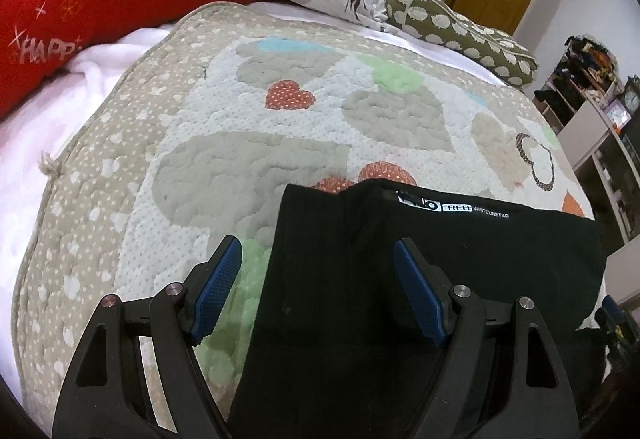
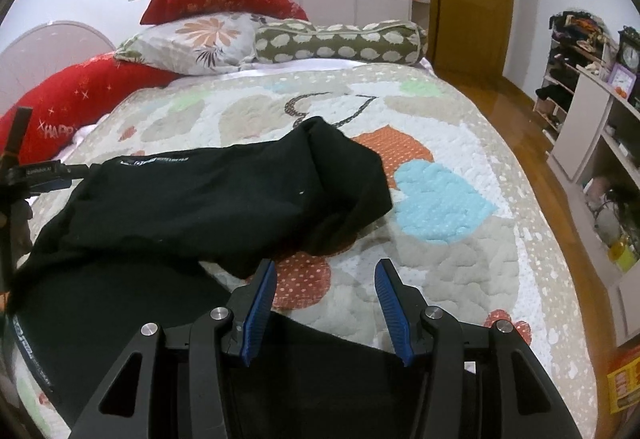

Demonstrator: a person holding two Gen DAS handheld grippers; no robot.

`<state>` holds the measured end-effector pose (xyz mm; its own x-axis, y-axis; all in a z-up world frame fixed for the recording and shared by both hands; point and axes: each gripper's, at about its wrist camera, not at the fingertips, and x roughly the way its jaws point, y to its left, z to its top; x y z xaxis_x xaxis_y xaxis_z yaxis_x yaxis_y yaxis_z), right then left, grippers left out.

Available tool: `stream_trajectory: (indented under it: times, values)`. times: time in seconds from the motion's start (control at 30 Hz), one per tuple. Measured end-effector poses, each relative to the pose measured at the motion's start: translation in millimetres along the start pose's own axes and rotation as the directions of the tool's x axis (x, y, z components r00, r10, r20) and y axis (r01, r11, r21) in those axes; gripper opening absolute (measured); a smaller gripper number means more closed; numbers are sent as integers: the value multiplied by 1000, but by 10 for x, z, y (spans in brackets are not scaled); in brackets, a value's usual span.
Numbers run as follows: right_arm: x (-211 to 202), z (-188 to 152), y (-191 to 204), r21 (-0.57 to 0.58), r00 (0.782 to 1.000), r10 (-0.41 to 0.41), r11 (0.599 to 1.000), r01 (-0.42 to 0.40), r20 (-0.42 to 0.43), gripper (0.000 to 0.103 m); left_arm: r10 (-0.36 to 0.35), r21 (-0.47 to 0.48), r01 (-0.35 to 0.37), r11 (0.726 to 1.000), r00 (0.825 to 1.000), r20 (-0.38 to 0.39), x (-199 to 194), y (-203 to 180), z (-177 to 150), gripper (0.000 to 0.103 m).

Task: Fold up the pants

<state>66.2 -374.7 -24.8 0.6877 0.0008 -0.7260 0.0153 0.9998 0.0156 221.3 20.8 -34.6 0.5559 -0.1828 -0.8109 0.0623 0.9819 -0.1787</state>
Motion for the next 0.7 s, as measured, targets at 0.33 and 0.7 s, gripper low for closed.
stream_trajectory:
  times: [0.33, 0.7]
  values:
    - [-73, 18, 33, -44, 998, -44, 998, 45, 40, 49, -30, 29, 30, 999, 1000, -8, 102, -61, 59, 79]
    - [29, -21, -60, -5, 1000, -23, 1000, 23, 4, 49, -66, 74, 78, 994, 986, -153, 518, -97, 220, 79]
